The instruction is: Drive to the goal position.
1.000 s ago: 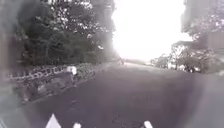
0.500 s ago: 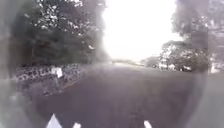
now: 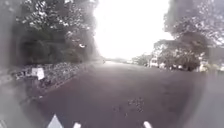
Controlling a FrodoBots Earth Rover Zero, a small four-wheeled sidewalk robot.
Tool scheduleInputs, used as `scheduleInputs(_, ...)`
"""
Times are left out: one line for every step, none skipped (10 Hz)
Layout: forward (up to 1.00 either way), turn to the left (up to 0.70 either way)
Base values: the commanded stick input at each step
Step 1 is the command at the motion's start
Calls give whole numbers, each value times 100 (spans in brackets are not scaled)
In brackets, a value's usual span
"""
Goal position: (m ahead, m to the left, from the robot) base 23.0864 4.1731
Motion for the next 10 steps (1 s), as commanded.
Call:
scheduleInputs(70, -6)
scheduleInputs(70, -35)
scheduleInputs(70, -35)
scheduleInputs(70, -35)
scheduleInputs(70, -26)
scheduleInputs(70, -14)
scheduleInputs(70, -2)
scheduleInputs(70, 0)
scheduleInputs(70, 0)
scheduleInputs(70, 0)
